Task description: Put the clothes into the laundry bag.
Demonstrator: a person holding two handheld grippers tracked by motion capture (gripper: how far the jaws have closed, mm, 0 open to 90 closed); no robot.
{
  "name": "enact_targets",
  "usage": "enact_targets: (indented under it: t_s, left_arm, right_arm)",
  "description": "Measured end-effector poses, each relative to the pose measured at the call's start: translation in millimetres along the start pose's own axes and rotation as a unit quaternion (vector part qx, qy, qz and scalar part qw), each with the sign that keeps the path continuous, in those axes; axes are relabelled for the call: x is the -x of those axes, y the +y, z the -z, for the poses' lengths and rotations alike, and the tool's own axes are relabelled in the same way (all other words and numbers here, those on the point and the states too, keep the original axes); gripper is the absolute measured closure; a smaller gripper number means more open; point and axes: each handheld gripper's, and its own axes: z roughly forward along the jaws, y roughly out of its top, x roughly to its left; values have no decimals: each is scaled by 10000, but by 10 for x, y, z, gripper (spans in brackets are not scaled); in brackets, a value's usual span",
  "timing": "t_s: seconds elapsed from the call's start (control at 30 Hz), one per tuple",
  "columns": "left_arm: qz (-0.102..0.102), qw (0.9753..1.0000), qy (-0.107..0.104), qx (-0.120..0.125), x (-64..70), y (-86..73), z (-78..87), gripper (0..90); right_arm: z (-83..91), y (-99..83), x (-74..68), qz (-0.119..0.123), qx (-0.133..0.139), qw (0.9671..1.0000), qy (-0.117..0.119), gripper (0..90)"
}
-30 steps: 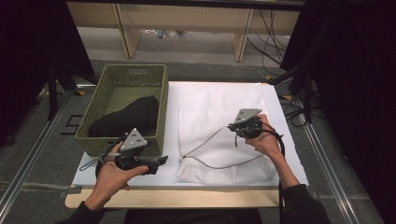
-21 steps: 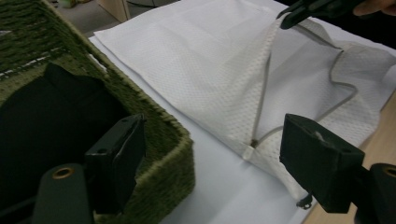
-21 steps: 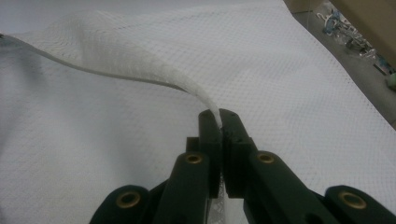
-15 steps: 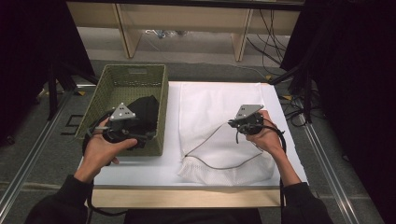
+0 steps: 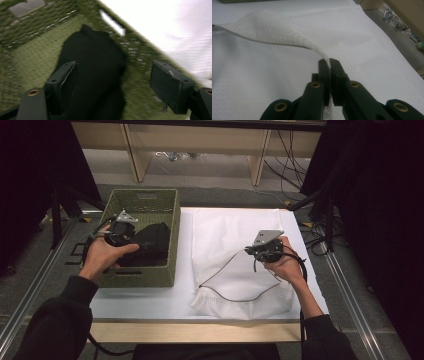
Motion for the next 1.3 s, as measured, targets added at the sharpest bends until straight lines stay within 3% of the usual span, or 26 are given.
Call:
enact_targets:
  t_s: [0.03, 0.07, 0.2, 0.23, 0.3, 0.33, 0.4, 0.5, 0.57, 0.63, 0.7, 0.87, 0.97, 1.03, 1.1, 1.13, 1.17, 1.2, 1.27, 1.3]
  left_arm:
    - [43, 10000, 29, -35, -51, 9, -39, 217]
    - [-69, 9998, 45, -175, -118, 18, -67, 216]
    - [-181, 9994, 10, -300, -271, 17, -219, 211]
    - [-201, 9986, -150, -467, -350, 11, -285, 210]
    - [-147, 9985, -305, -422, -419, -17, -379, 193]
    - [-147, 9985, -305, -422, -419, -17, -379, 179]
    - [-110, 9975, -499, -490, -482, -56, -501, 192]
    - [-120, 9948, -770, -662, -511, -79, -566, 169]
    - [-256, 9926, -861, -817, -520, -101, -612, 189]
    - [-290, 9928, -795, -842, -508, -133, -667, 167]
    - [-371, 9904, -938, -943, -515, -151, -712, 154]
    - [-357, 9914, -934, -850, -501, -227, -798, 133]
    - [-574, 9873, -1076, -1015, -477, -290, -855, 81]
    - [-899, 9827, -1016, -1259, -460, -311, -887, 59]
    - [-948, 9825, -933, -1305, -441, -325, -911, 32]
    - [-986, 9813, -830, -1433, -429, -333, -969, 11]
    - [-895, 9828, -774, -1419, -417, -342, -1009, 0]
    - [-895, 9828, -774, -1419, -417, -342, -1009, 0]
    - [-926, 9796, -755, -1614, -434, -348, -1085, 0]
    - [-742, 9823, -733, -1558, -416, -363, -1113, 0]
  right_arm:
    - [-2, -1, -4, -2, -6, 10000, 7, 891]
    - [-2, -2, -2, -1, 4, 10000, 14, 891]
    - [4, -10, 6, -41, 31, 10000, 28, 890]
    - [1, -10, 12, 7, 37, 10000, 44, 890]
    - [4, -14, 6, -91, 28, 10000, 20, 890]
    - [5, -15, 6, -97, 31, 9999, 23, 889]
    - [1, -17, 14, -55, 40, 10000, 31, 889]
    - [-13, -19, 18, 1, 30, 10000, 55, 889]
    - [-27, -23, 12, 17, 4, 10000, 63, 888]
    - [-38, -26, 4, -12, -42, 10000, 83, 888]
    - [-52, -28, -8, -3, -16, 10000, 50, 888]
    - [-58, -25, -26, -16, -31, 10000, 67, 888]
    - [-73, -26, -27, 49, -54, 9999, 83, 889]
    - [-68, -24, -33, 42, -93, 9999, 111, 888]
    - [-72, -24, -36, 18, -110, 9999, 108, 888]
    - [-72, -23, -35, 21, -112, 9999, 106, 888]
    - [-76, -24, -39, 11, -78, 9999, 81, 888]
    - [-71, -21, -41, -4, -105, 9999, 99, 888]
    - [-79, -20, -31, 129, -88, 9998, 127, 888]
    - [-79, -20, -34, 124, -91, 9998, 134, 888]
